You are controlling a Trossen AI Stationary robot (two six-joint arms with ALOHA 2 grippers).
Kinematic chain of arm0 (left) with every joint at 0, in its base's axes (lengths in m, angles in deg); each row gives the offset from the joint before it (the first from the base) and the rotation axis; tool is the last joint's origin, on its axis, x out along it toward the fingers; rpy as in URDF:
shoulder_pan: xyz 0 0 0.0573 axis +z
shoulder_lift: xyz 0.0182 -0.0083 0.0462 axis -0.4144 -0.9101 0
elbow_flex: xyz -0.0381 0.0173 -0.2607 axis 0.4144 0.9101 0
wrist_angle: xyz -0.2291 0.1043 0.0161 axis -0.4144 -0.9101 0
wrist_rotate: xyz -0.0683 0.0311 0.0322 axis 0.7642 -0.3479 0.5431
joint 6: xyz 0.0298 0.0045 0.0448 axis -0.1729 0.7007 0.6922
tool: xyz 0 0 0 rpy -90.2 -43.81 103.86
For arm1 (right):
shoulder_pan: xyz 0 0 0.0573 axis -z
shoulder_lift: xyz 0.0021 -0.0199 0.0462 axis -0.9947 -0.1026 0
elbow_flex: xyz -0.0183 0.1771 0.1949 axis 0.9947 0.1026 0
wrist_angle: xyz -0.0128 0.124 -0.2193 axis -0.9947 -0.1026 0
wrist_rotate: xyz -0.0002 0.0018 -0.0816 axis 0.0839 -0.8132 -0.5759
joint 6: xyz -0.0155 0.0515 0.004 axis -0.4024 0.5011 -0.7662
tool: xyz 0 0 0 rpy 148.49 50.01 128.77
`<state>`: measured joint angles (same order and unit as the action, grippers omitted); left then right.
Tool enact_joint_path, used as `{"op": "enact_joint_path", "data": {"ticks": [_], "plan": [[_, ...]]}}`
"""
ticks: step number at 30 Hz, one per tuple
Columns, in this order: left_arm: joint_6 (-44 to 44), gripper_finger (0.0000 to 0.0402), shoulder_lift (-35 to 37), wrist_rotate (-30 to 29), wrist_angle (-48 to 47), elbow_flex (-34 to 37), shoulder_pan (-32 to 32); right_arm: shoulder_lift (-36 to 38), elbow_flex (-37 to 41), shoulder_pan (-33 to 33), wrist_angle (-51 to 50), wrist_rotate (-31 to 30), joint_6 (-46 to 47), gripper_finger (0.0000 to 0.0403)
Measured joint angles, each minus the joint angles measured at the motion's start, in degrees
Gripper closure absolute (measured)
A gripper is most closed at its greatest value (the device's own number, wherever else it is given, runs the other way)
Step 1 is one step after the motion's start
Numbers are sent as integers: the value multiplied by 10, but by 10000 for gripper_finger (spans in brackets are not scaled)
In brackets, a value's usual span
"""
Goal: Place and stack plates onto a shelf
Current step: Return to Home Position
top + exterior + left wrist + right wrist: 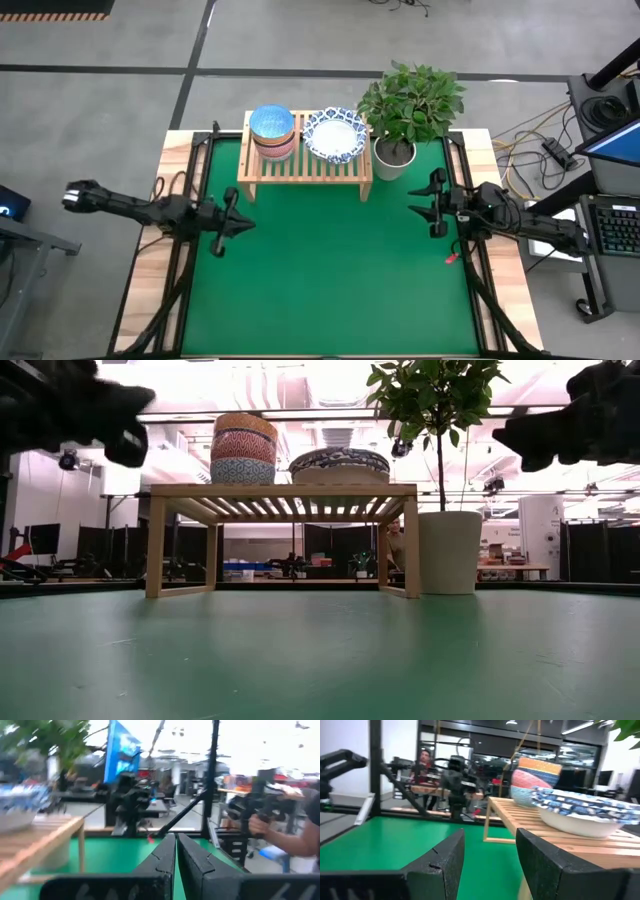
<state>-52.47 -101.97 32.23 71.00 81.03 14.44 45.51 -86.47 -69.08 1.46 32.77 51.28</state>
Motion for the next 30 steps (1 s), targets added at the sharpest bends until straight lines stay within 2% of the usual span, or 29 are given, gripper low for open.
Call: {"op": "enact_joint_path", "data": {"ticks": [3,5,7,15,21,30], "plan": [[42,401,29,19,-16,-6,0,2,0,0,0,-10,-1,243],[63,401,55,-3,-36,-5,0,3,0,0,0,-5,1,249],[69,401,81,-28,-58,-3,0,3,0,0,-2,2,6,255],[79,401,153,-19,-99,1,0,6,0,0,-4,44,16,278],[17,401,155,-28,-115,1,0,5,1,0,-44,19,52,290],[12,401,136,-28,-117,1,0,1,-2,0,-75,-6,66,290]]}}
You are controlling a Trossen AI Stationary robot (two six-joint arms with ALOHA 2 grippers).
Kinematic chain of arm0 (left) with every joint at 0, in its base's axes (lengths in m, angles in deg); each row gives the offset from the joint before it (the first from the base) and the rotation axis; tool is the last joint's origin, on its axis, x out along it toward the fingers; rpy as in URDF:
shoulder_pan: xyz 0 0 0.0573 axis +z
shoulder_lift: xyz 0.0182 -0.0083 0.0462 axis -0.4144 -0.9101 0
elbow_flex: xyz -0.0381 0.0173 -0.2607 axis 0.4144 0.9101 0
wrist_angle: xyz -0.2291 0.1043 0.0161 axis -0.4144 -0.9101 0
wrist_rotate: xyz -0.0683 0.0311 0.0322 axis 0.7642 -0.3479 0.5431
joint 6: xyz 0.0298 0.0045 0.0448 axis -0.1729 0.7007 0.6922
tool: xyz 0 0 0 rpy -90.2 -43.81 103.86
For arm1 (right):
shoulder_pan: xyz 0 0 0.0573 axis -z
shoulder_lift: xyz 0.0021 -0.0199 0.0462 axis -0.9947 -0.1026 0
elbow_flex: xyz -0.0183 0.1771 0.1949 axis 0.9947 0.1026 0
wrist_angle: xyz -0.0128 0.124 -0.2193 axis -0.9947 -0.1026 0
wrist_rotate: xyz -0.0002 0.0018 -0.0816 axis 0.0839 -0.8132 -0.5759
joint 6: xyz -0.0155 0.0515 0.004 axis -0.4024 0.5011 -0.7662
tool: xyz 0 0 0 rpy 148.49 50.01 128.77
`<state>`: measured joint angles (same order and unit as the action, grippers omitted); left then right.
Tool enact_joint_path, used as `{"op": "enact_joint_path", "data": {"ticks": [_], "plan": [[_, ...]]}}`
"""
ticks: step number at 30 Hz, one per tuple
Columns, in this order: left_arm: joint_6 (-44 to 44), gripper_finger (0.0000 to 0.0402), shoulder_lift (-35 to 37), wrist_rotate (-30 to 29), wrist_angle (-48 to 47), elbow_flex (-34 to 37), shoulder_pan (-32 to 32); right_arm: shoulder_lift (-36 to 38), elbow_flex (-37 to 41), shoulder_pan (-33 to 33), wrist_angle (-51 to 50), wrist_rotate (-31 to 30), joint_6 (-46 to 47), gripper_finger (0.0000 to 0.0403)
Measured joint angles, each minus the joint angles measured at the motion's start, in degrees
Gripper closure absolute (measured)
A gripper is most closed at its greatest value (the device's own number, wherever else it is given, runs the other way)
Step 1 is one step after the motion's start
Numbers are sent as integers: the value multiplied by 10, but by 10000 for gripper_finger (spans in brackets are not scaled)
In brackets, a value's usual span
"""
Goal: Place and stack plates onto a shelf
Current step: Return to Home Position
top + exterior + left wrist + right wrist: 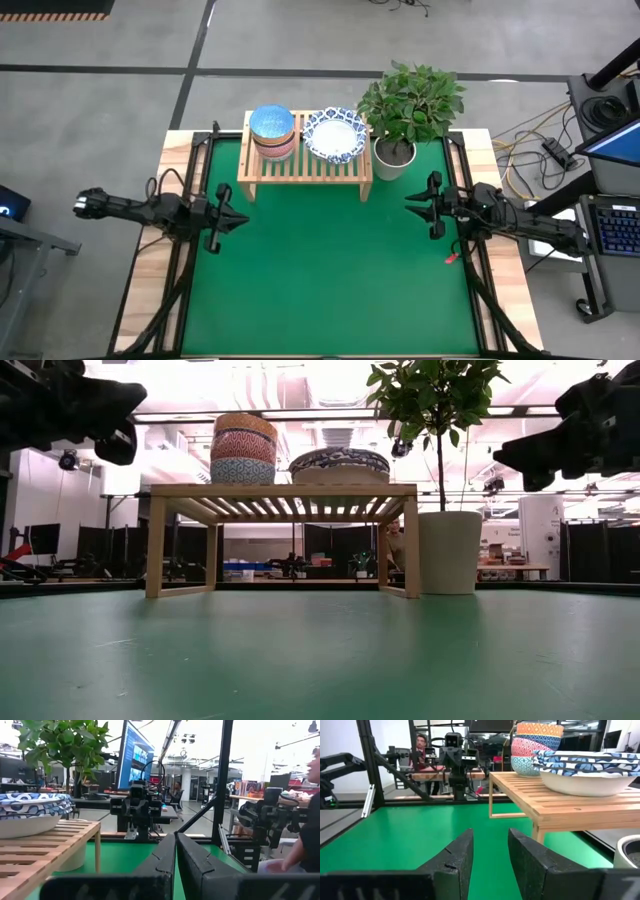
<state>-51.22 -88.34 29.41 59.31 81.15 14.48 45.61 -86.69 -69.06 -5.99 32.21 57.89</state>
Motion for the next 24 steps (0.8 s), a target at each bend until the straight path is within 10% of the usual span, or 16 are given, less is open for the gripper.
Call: {"op": "enact_joint_path", "data": {"ticks": [24], "plan": [[0,401,-44,0,0,0,0,0,-2,0,-3,1,0,296]]}}
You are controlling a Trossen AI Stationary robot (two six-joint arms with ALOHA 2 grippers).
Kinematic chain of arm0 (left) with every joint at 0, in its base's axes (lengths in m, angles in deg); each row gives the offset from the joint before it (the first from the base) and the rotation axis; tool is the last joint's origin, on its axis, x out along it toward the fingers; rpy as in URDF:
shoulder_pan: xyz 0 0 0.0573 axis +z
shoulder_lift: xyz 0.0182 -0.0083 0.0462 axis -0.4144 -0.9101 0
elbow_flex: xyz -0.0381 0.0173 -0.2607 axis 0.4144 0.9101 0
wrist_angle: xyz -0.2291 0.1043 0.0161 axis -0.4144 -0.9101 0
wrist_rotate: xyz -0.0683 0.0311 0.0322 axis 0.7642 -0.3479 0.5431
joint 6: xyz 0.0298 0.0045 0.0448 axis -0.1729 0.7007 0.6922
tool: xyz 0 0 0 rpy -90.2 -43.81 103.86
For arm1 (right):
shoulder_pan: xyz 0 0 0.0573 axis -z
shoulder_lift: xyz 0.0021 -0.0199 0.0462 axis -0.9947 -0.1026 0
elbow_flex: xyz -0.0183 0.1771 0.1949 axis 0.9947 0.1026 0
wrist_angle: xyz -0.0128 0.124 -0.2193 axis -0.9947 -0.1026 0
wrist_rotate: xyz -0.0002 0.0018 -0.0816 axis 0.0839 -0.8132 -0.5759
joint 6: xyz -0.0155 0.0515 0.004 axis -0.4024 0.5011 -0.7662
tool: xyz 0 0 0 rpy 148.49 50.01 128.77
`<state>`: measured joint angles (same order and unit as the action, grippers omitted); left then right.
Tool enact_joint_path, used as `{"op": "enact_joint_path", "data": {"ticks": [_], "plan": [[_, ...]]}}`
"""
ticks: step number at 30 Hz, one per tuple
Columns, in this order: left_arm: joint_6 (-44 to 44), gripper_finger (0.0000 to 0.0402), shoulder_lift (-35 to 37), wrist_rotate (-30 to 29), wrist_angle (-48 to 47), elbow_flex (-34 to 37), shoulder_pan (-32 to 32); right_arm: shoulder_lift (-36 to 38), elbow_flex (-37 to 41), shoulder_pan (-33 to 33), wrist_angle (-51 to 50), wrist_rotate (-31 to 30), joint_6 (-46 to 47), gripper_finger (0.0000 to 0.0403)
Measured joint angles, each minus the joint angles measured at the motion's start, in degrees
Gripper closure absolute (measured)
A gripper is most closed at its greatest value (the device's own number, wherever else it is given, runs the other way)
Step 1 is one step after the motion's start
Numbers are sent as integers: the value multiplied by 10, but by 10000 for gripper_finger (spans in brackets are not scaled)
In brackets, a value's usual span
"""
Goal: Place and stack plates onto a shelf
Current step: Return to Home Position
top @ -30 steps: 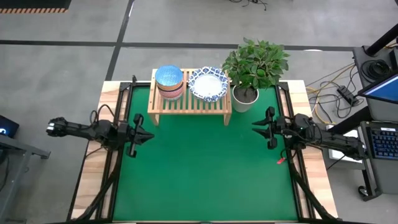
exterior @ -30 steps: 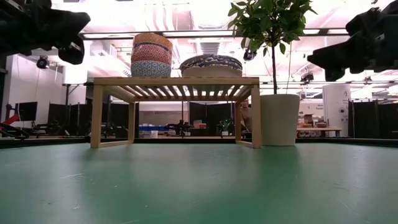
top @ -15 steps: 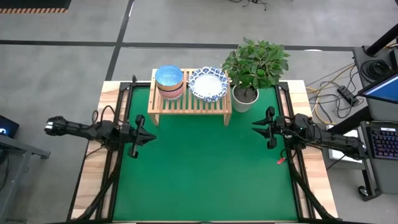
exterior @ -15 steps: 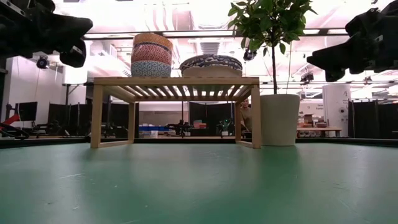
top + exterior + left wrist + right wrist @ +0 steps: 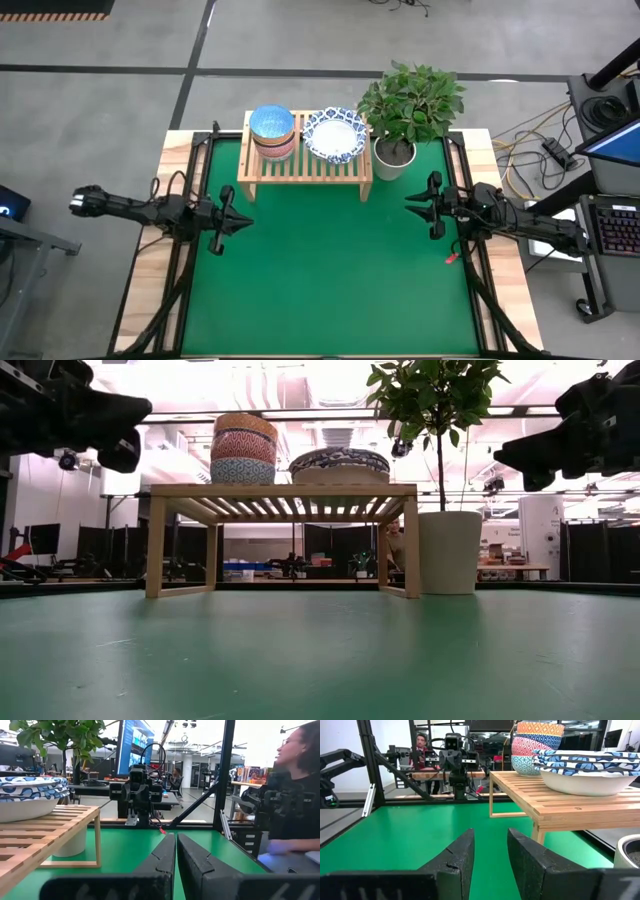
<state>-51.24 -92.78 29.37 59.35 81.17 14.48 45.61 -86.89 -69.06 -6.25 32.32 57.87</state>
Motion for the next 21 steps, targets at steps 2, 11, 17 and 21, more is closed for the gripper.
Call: {"op": "enact_joint_path", "data": {"ticks": [2,11,17,21], "plan": [[0,401,-2,0,0,0,0,0,0,0,0,0,0,295],[0,402,-13,0,0,0,0,0,0,0,0,0,0,300],[0,402,-20,0,0,0,0,0,0,0,0,0,0,302],[0,402,-24,0,0,0,0,0,0,0,0,0,0,303]]}}
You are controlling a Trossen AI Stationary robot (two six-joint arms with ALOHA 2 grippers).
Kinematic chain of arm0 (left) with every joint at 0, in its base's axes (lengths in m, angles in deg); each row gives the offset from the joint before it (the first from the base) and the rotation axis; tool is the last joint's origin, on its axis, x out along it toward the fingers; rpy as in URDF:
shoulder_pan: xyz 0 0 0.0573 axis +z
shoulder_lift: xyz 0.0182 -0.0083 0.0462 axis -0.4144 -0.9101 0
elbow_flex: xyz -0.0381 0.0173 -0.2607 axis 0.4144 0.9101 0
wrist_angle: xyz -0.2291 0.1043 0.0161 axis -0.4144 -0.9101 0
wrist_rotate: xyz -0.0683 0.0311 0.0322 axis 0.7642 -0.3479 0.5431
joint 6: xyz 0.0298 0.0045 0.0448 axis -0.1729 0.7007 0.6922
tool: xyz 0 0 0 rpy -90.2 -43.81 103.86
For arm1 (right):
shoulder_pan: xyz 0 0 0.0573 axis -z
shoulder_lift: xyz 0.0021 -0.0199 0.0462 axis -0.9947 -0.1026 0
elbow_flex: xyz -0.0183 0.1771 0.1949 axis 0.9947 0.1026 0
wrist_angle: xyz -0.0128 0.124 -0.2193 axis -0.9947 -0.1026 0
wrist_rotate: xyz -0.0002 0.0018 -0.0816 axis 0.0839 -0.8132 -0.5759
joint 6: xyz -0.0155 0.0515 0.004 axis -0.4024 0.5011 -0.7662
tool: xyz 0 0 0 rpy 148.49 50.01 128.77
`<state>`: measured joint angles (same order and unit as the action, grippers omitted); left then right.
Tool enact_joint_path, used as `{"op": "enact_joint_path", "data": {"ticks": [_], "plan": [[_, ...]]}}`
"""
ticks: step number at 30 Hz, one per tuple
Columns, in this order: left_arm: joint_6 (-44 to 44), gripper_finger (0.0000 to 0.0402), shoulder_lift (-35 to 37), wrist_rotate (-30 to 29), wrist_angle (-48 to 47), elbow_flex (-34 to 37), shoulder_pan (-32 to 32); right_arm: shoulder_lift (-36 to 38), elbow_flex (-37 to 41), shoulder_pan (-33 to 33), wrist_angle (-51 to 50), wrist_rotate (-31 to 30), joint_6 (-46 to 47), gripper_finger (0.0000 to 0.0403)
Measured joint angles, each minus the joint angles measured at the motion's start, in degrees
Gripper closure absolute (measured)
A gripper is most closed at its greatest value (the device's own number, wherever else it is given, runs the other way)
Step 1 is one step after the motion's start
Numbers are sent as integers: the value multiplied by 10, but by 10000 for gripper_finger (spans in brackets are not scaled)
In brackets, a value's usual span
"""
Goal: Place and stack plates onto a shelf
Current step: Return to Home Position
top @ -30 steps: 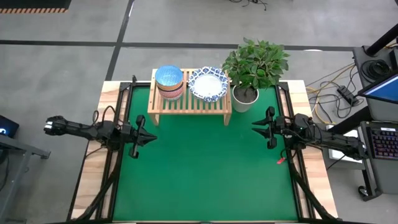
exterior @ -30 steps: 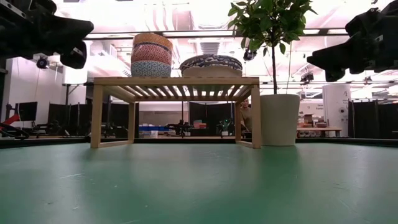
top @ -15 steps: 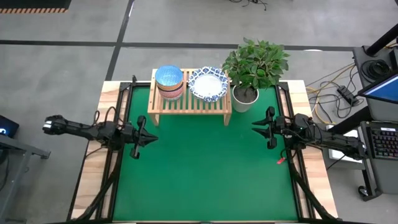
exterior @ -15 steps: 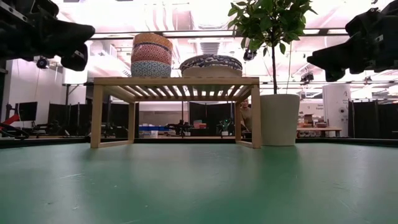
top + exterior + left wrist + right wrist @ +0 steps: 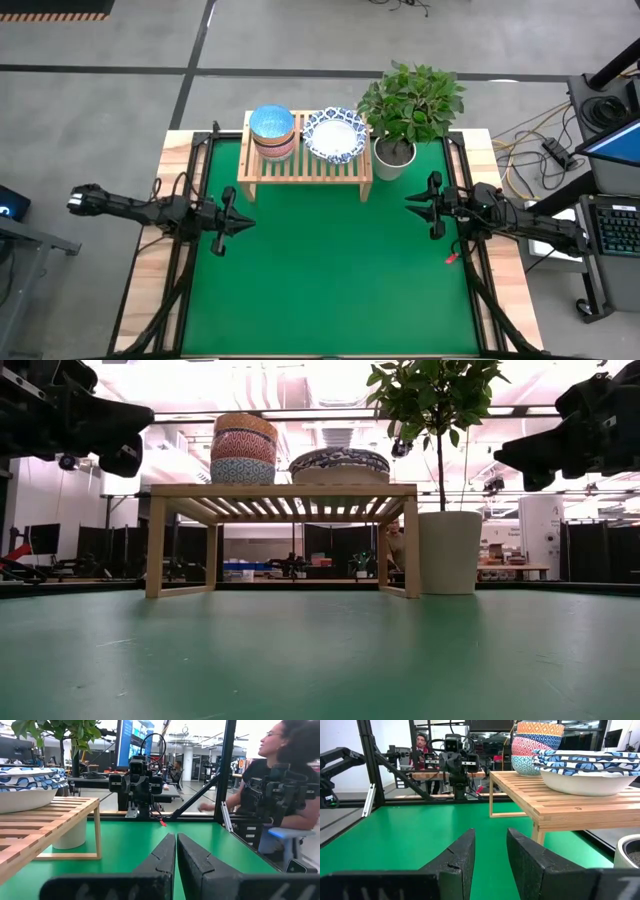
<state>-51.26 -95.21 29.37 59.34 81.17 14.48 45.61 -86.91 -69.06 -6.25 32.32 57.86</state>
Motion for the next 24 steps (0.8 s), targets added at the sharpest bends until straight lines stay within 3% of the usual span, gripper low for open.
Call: {"op": "enact_joint_path", "data": {"ticks": [24], "plan": [[0,402,-25,0,0,0,0,0,0,0,0,0,0,303]]}}
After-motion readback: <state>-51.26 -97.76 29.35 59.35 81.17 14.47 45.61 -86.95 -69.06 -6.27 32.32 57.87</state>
